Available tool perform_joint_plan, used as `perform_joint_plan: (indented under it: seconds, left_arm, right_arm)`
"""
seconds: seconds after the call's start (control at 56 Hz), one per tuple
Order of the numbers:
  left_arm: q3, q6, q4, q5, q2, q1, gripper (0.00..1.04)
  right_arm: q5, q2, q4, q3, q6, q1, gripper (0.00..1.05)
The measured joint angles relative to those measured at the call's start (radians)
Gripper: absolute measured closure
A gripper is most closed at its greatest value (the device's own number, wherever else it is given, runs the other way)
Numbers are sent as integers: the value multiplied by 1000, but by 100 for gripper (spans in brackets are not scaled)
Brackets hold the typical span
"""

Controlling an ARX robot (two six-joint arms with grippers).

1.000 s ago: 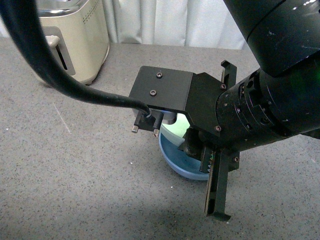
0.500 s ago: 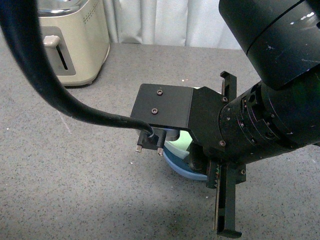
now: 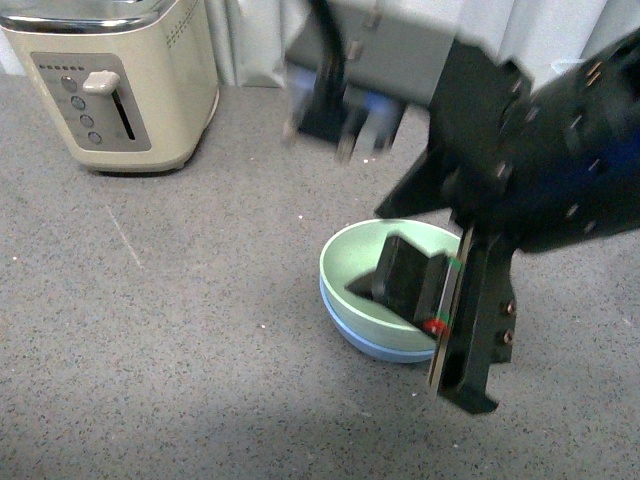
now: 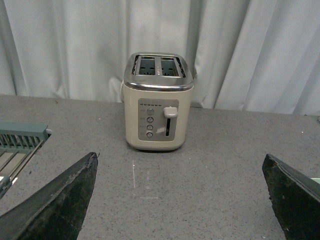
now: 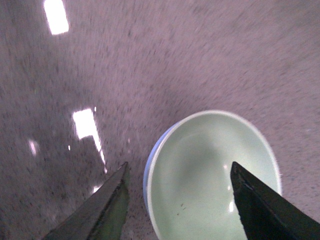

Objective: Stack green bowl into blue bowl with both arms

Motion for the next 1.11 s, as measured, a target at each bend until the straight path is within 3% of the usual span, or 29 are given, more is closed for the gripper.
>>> perform_joint_plan:
  seconds: [0.107, 0.232, 0.339, 0.482, 0.607, 0.75, 0.804, 0.821, 0.875, 0.911, 0.964, 1.107]
  left_arm:
    - [0, 0, 0, 0, 0, 0, 6]
    - [0, 0, 0, 0, 0, 0, 6]
    - [0, 0, 0, 0, 0, 0, 6]
    - [0, 0, 0, 0, 0, 0, 6]
    - [0, 0, 0, 0, 0, 0, 6]
    - [0, 0, 0, 1, 0, 0, 6]
    - [0, 0, 0, -1, 0, 0, 6]
    - [0, 0, 0, -1, 0, 0, 6]
    - [0, 0, 0, -2, -2, 0, 6]
    - [0, 0, -1, -2, 1, 0, 6]
    - [0, 0, -1, 1, 0, 0, 6]
    - [0, 0, -1, 1, -1, 0, 6]
  right_arm:
    - [-30, -118, 71, -38, 140, -42, 25]
    - [53, -225, 195, -129, 357, -106, 7]
    - [264, -332, 308, -284, 600, -166, 9]
    - [461, -494, 328, -501, 745, -196, 9]
    - [540, -655, 347, -650, 787, -218, 9]
    - [549, -691, 354, -668, 787, -218, 9]
    - [606, -615, 604, -738, 751, -219, 17]
    - [608, -588, 758, -784, 732, -226, 22]
    - [586, -579, 1004, -853, 704, -252, 34]
    - [572, -620, 1071, -854, 699, -270, 42]
    - [550, -702, 1058, -854, 692, -294, 52]
    - [499, -918, 821, -853, 686, -347, 79]
